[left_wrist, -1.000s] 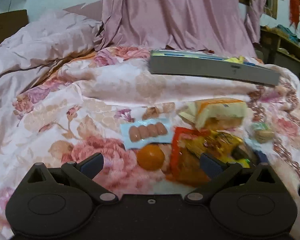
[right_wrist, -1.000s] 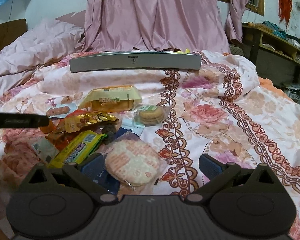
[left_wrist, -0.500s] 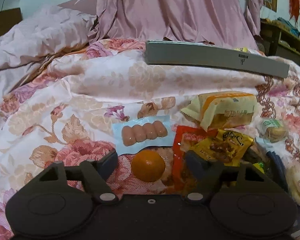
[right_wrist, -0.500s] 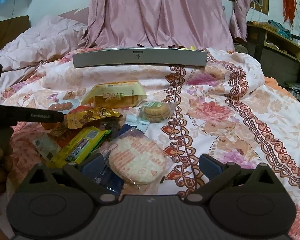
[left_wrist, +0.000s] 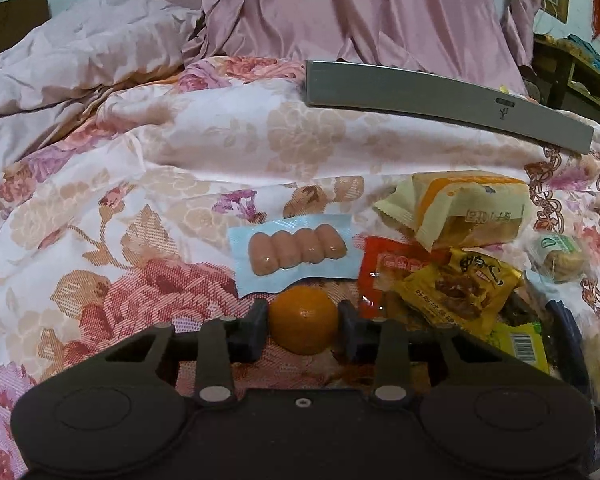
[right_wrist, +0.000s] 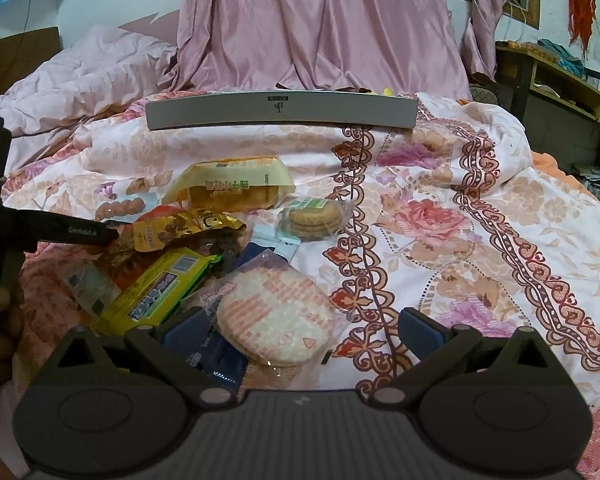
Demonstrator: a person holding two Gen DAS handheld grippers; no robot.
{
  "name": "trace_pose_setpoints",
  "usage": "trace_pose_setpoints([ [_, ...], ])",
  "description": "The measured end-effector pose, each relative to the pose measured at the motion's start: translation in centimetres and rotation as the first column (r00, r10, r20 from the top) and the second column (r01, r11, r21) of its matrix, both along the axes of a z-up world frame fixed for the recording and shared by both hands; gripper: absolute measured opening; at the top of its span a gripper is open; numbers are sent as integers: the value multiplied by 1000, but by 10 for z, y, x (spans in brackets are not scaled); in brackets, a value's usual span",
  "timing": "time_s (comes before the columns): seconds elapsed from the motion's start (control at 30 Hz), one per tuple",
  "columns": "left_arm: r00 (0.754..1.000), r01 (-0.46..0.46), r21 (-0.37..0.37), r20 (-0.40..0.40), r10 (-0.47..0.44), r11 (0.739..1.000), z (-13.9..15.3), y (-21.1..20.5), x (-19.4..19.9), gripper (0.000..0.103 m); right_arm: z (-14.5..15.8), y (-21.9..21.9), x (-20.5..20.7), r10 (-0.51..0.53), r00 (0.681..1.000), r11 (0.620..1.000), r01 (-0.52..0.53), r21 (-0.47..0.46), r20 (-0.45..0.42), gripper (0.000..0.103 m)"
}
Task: Organize snacks
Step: 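Grasp the large round cracker bag with the right tool while the left holds the orange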
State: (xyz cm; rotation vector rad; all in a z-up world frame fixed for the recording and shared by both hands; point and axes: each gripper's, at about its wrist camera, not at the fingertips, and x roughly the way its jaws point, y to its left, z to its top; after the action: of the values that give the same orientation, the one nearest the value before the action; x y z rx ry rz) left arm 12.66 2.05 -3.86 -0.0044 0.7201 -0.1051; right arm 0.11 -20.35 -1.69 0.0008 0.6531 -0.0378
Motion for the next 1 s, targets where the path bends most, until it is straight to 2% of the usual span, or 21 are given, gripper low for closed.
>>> trace_pose_setpoints([
  [0.27,999,51,30,17,-52,998,13,-3,-22,38,1,5,10,35,999,999,-36,-28,-18,103],
  [0.47,993,110,17,47,-111,994,28,-5,-50,38,-9,6,29,87,991,995,-92,-48,-103,103],
  [0.57,990,131,6,58,-131,991,31,-7,-57,38,-15,9,32,104,988,992,-110,-55,-110,103],
  [0.83,989,141,-2,41,-140,990,24,-8,-58,38,-24,-19,55,92,985,987,-71,147,-145,103],
  [1.0,989,143,7,34,-143,990,20,-9,-58,38,-26,-20,68,142,978,981,-118,156,-153,103],
])
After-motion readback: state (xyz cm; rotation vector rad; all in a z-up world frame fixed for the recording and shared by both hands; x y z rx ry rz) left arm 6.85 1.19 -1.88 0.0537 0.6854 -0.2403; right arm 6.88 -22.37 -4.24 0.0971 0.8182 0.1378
